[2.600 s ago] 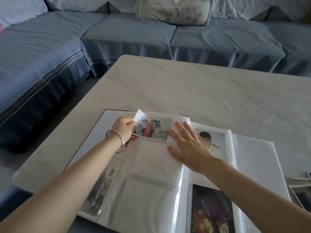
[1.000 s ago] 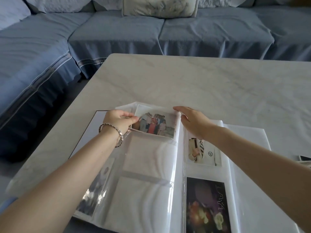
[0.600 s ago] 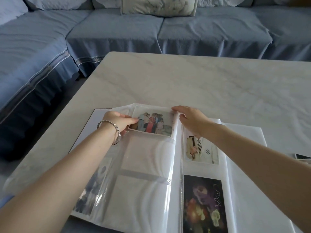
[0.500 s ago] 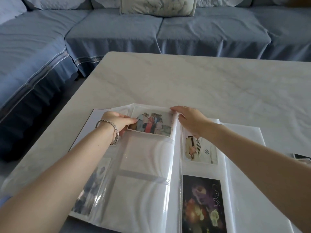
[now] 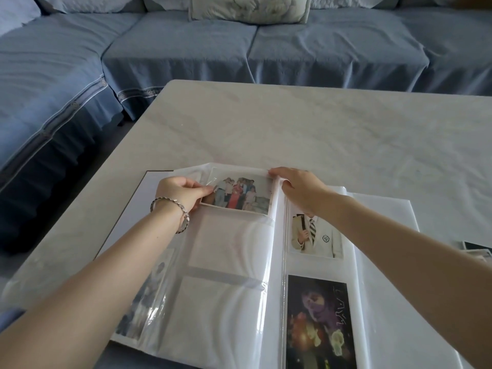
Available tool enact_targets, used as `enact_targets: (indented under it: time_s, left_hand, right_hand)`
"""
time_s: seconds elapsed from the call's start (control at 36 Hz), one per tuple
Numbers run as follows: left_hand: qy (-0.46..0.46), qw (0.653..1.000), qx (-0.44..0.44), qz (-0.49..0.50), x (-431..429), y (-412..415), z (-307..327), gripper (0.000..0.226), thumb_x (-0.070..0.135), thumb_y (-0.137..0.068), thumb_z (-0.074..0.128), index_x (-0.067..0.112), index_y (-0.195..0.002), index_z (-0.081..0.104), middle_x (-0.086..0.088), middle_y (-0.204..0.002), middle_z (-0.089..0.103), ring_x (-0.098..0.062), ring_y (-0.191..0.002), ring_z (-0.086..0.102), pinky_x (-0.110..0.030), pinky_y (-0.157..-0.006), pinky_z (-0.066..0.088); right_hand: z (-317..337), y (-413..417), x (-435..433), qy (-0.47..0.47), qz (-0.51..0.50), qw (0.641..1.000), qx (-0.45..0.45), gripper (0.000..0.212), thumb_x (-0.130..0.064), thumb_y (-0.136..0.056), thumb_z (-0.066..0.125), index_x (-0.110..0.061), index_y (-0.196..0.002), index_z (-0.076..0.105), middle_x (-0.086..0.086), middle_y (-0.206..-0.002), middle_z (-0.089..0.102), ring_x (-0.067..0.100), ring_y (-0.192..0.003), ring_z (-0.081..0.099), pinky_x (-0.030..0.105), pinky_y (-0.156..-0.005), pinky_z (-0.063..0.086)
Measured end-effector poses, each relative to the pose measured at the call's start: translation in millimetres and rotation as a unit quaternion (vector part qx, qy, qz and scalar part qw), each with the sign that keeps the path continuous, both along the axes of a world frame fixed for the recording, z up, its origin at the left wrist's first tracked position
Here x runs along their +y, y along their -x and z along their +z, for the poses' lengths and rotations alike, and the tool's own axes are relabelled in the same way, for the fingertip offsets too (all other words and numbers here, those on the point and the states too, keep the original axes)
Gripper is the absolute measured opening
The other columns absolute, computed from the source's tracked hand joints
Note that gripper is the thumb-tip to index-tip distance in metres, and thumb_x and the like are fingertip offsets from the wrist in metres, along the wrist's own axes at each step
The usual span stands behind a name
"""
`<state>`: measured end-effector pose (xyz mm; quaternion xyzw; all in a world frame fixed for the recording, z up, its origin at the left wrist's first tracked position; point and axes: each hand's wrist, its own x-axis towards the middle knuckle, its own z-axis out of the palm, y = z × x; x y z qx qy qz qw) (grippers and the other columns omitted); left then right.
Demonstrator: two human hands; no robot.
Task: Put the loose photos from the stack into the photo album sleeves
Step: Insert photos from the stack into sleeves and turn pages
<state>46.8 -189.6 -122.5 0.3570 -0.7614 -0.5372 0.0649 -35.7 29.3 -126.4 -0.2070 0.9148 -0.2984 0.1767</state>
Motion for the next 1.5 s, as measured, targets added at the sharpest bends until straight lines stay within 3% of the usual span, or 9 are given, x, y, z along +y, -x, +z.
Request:
enact_targets:
  time_s: [0.5, 0.61, 0.83, 1.0, 1.11, 1.19, 1.33, 1.44, 1.5]
  left_hand:
    - [0.293, 0.941, 0.166, -0.041, 18, -16, 9, 0.013, 0.016, -0.074, 0.076, 0.009, -0.068, 0.067, 0.008, -0.068, 0.062, -0.013, -0.068, 0.061, -0.021, -0.065, 0.041]
    - [0.283, 0.946, 0.147, -0.049, 18, -12, 20, 0.02, 0.019, -0.074, 0.076, 0.016, -0.061, 0.06, 0.01, -0.059, 0.059, -0.013, -0.061, 0.058, -0.022, -0.06, 0.039]
    - [0.26, 0.955, 0.122, -0.078, 15, -9, 27, 0.027, 0.016, -0.076, 0.073, 0.02, -0.057, 0.054, 0.018, -0.045, 0.055, 0.004, -0.052, 0.056, -0.006, -0.048, 0.036]
    - [0.235, 0.963, 0.118, -0.061, 12, -10, 19, 0.023, 0.012, -0.075, 0.074, 0.014, -0.059, 0.058, 0.015, -0.049, 0.059, 0.004, -0.05, 0.056, -0.011, -0.054, 0.042]
    - [0.221, 0.972, 0.037, -0.07, 13, -13, 13, 0.012, 0.016, -0.077, 0.073, 0.015, -0.076, 0.061, 0.006, -0.065, 0.065, -0.011, -0.06, 0.059, -0.024, -0.059, 0.04]
    - [0.365, 0.921, -0.004, -0.132, 23, -16, 9, 0.036, 0.002, -0.08, 0.063, 0.01, -0.115, 0.059, -0.013, -0.102, 0.064, -0.032, -0.097, 0.057, -0.036, -0.082, 0.044]
    - [0.385, 0.832, 0.135, -0.376, 64, -33, 3, 0.028, 0.003, -0.087, 0.06, 0.0, -0.115, 0.063, -0.015, -0.136, 0.05, -0.027, -0.126, 0.047, -0.041, -0.106, 0.037]
    - [0.434, 0.754, 0.017, -0.493, 79, -40, -12, 0.05, 0.041, -0.099, 0.031, 0.025, -0.146, 0.028, 0.007, -0.156, 0.013, -0.008, -0.143, 0.0, -0.028, -0.116, -0.008]
    - [0.455, 0.759, -0.067, -0.46, 78, -39, -16, 0.055, 0.049, -0.098, 0.021, 0.034, -0.149, 0.009, 0.011, -0.157, -0.005, -0.01, -0.142, -0.015, -0.032, -0.114, -0.013]
  right_hand:
    - [1, 1, -1, 0.003, -0.018, 1.0, -0.013, 0.052, -0.006, -0.092, 0.025, -0.029, -0.132, 0.047, 0.005, -0.133, 0.049, 0.005, -0.053, 0.04, 0.007, -0.031, 0.032]
    - [1, 2, -1, 0.025, -0.036, 0.999, -0.024, 0.053, -0.006, -0.091, 0.024, -0.031, -0.129, 0.05, 0.004, -0.128, 0.051, 0.012, -0.045, 0.043, 0.014, -0.027, 0.031]
    - [-1, 0, -1, 0.047, -0.037, 0.998, -0.014, 0.052, -0.003, -0.091, 0.026, -0.024, -0.131, 0.051, 0.004, -0.134, 0.05, -0.021, -0.04, 0.042, 0.002, -0.034, 0.03]
    - [-1, 1, 0, 0.028, -0.014, 0.999, -0.005, 0.053, -0.003, -0.091, 0.026, -0.026, -0.134, 0.048, 0.002, -0.136, 0.049, -0.003, -0.055, 0.029, 0.0, -0.037, 0.031]
    - [-3, -3, 2, 0.003, 0.01, 1.0, 0.006, 0.053, -0.005, -0.093, 0.026, -0.029, -0.138, 0.041, -0.001, -0.142, 0.043, 0.013, -0.08, 0.052, 0.003, -0.054, 0.04]
    - [-5, -11, 5, -0.017, 0.038, 0.999, 0.021, 0.053, -0.007, -0.095, 0.027, -0.029, -0.142, 0.033, -0.005, -0.15, 0.033, 0.022, -0.127, 0.042, 0.027, -0.096, 0.037]
    - [-10, -28, 17, -0.02, 0.055, 0.997, 0.053, 0.053, -0.009, -0.095, 0.031, -0.027, -0.145, 0.029, -0.015, -0.154, 0.018, 0.014, -0.135, 0.031, 0.022, -0.1, 0.03]
    - [-14, -44, 37, -0.002, 0.043, 0.998, 0.049, 0.051, -0.009, -0.095, 0.033, -0.027, -0.143, 0.033, -0.015, -0.152, 0.024, 0.012, -0.134, 0.034, 0.022, -0.105, 0.027]
    - [-16, -54, 51, 0.011, 0.036, 0.998, 0.051, 0.048, -0.009, -0.096, 0.035, -0.024, -0.141, 0.037, -0.013, -0.15, 0.029, 0.012, -0.132, 0.037, 0.02, -0.104, 0.029]
